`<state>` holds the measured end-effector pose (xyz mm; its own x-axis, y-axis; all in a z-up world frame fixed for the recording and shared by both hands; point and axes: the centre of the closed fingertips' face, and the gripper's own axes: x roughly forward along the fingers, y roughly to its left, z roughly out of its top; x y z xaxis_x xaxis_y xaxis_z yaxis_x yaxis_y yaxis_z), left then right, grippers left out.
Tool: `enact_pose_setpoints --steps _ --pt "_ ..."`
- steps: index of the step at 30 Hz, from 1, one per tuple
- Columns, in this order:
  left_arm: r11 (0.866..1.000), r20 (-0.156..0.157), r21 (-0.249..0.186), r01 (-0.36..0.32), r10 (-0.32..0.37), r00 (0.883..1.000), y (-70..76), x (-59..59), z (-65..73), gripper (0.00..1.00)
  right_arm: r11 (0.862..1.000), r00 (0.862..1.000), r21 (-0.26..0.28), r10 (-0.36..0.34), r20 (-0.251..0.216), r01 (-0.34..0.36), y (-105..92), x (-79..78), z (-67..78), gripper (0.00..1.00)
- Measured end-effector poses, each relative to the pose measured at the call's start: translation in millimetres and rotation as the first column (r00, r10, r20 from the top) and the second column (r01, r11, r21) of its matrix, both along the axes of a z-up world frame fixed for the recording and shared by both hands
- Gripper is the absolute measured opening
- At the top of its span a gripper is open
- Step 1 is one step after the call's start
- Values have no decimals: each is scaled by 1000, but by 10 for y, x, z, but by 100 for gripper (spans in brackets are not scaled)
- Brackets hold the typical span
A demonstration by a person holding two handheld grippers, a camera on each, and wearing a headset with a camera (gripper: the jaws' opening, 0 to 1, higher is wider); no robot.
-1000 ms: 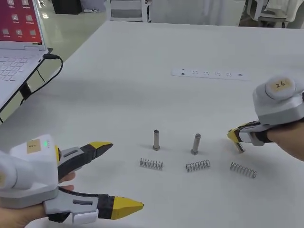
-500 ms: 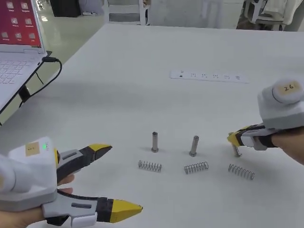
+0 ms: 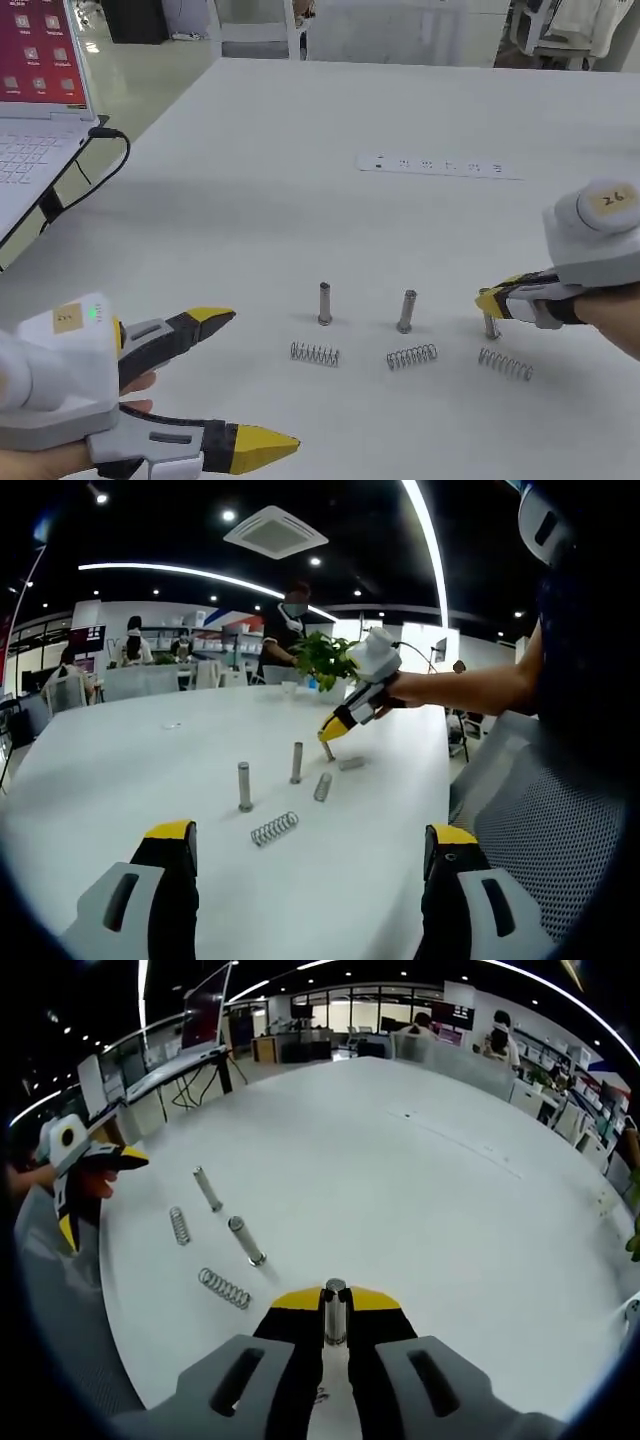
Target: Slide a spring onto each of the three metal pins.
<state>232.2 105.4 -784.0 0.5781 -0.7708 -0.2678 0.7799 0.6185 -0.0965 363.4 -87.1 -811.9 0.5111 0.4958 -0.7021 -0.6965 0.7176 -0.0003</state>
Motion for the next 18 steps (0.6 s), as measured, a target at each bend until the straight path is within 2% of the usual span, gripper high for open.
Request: enact_pose_setpoints --steps 18 --pt "1000 1 3 9 -9 1000 -23 -2 2 91 1000 1000 16 -6 1 6 -90 -122 20 5"
